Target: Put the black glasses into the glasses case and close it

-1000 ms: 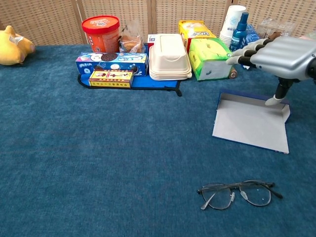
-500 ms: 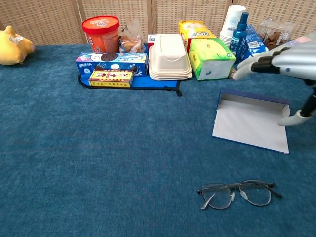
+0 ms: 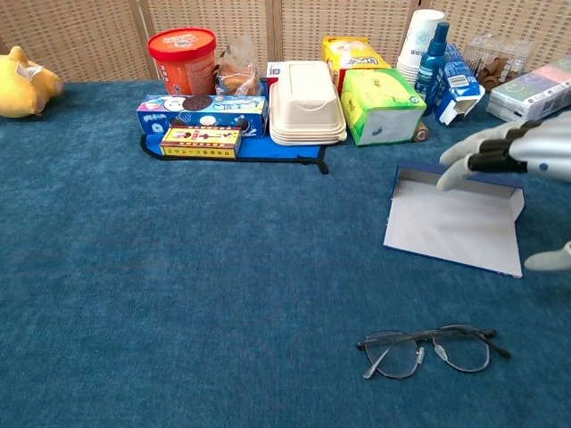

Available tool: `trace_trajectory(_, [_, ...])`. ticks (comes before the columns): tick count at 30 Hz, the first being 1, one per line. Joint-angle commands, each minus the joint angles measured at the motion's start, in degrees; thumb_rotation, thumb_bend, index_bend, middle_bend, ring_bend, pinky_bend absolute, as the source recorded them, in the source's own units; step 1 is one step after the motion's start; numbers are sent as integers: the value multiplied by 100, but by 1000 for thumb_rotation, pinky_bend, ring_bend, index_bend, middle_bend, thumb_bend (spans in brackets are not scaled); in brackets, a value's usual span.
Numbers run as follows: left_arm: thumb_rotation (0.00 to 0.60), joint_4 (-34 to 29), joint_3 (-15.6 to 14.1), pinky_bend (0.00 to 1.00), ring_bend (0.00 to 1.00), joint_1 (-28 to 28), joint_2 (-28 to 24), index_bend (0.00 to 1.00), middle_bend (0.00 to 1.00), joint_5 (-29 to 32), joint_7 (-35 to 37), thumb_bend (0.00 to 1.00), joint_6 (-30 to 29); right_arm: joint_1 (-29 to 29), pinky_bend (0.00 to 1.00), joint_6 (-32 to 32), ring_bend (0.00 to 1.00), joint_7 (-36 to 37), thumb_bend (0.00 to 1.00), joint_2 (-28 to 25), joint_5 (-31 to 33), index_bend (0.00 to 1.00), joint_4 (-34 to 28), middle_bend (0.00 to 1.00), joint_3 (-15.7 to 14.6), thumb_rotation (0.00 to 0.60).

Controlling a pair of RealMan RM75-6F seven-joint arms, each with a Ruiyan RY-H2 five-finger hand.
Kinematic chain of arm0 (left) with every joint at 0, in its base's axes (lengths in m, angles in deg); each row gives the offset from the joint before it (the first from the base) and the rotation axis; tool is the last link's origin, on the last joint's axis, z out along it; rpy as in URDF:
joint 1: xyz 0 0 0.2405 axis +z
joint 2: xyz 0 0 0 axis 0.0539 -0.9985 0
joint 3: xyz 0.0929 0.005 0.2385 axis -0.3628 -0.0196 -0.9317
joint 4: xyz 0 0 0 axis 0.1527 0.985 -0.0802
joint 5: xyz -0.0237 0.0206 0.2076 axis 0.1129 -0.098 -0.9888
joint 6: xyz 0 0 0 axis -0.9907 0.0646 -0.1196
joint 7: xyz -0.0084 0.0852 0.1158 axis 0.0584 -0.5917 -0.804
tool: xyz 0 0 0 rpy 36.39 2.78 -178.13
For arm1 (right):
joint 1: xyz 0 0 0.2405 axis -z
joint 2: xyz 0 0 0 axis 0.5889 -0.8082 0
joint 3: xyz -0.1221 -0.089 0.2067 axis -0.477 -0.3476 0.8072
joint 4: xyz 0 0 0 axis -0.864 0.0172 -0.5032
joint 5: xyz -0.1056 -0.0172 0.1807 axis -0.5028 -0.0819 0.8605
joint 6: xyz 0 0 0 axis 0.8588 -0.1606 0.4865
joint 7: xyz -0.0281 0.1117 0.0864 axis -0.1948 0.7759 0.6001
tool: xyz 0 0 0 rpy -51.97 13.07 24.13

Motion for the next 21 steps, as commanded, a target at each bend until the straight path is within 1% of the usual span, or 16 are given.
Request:
trace_trajectory(1, [600,6,7,41,153,-20,-5,256,256,-10,14,303,15,-42,66,154,0,-209,197,59,26,187,-76,89,-75,600])
trace_trajectory(5, [600,34,23,40,153,-35,-22,258,256,17,83,303,24,-99,67,362,0,-563,197,169,159,192,-237,89,-178,600])
trace_trajectory(8, [600,60,80,40,153,-94,-89,259,256,12,136,304,37,-189,67,513,0,-984,197,274,309,198,-471,89,-237,600])
trace_trajectory(13, [600,85,81,41,153,-114,-93,258,256,9,194,303,44,-251,68,507,0,-1439,197,343,658,210,-685,89,-258,600])
trace_trajectory(21, [600,173,59,40,153,-108,-56,259,256,29,257,303,45,-308,72,387,0,-1915,197,546,1174,226,-842,89,-341,600])
